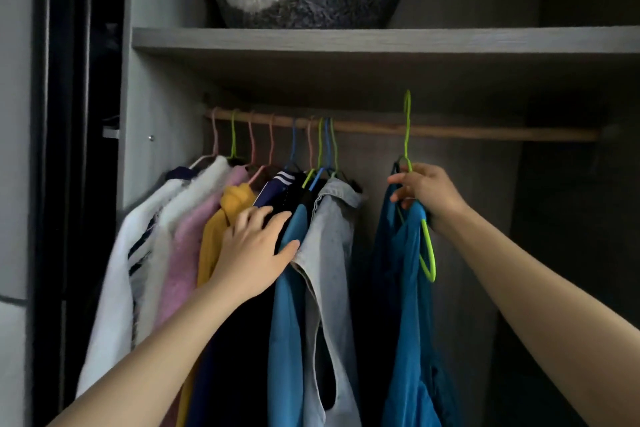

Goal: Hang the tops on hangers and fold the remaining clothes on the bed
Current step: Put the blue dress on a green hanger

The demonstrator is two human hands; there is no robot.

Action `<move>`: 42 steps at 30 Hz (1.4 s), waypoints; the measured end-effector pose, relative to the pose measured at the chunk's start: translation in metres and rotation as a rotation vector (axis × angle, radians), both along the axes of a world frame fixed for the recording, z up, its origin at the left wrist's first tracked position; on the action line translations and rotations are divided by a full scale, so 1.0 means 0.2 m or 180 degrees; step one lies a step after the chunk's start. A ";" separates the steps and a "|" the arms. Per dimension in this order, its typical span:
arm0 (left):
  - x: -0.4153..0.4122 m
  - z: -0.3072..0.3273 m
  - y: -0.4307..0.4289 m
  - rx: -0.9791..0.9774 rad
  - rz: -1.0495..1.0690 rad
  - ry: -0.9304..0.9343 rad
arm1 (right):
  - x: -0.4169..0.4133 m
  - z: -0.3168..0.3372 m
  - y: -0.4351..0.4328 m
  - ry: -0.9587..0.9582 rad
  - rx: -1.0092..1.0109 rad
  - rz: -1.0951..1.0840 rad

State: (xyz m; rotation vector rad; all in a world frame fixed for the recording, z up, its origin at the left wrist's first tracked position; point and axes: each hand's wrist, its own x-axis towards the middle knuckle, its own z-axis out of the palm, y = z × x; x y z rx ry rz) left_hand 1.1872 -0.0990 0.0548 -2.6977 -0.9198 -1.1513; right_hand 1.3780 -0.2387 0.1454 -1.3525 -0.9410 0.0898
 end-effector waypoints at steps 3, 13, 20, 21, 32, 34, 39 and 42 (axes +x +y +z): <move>0.04 0.05 0.08 0.0124 -0.0102 0.0055 | 0.02 0.05 0.09 -0.0053 -0.0050 -0.0100; 0.07 0.15 0.33 0.0145 -0.0648 0.0197 | 0.08 0.05 0.53 -0.0178 -0.0546 -0.0430; 0.07 0.14 0.34 0.0182 -0.0898 0.0004 | 0.08 -0.07 0.63 -0.0703 -0.1116 -0.0704; 0.07 0.14 0.33 0.0199 -0.0906 -0.0045 | 0.08 -0.08 0.61 -0.0727 -0.1085 -0.0739; 0.32 0.07 -0.15 0.1305 -0.2008 -0.0448 | 0.33 -0.23 -0.12 -0.1363 -0.1948 -0.3053; 0.38 0.04 -0.24 0.1213 -0.2216 -0.0361 | 0.35 -0.25 -0.36 -0.1510 -0.2230 -0.3846; 0.58 -0.11 -0.38 0.0640 -0.2325 0.0551 | 0.41 -0.29 -0.82 -0.1183 -0.2382 -0.4709; 0.67 -0.23 -0.40 0.0367 -0.2416 0.0727 | 0.46 -0.34 -0.96 -0.1088 -0.2574 -0.4624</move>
